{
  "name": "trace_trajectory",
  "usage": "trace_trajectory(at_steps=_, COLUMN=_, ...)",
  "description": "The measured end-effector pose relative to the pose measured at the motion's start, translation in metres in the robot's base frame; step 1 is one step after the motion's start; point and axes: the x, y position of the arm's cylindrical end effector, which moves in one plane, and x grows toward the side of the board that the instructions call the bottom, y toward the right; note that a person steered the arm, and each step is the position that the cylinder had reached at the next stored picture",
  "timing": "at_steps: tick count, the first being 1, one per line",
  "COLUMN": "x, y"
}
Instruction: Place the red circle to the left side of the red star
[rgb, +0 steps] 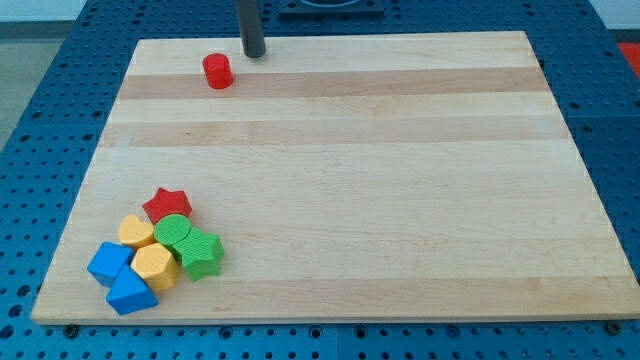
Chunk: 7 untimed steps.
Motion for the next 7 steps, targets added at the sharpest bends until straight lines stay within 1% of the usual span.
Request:
trace_trajectory(at_steps=2, x=0.029, y=-0.038)
trace_trajectory(at_steps=3, x=0.032, y=-0.059)
trace_trajectory(at_steps=4, x=0.044, y=-0.063)
trace_trajectory(at_steps=5, x=0.044, y=-0.037)
trace_trajectory(at_steps=6, x=0.054, y=-0.018)
trace_trajectory(at_steps=7, x=0.054, y=-0.025)
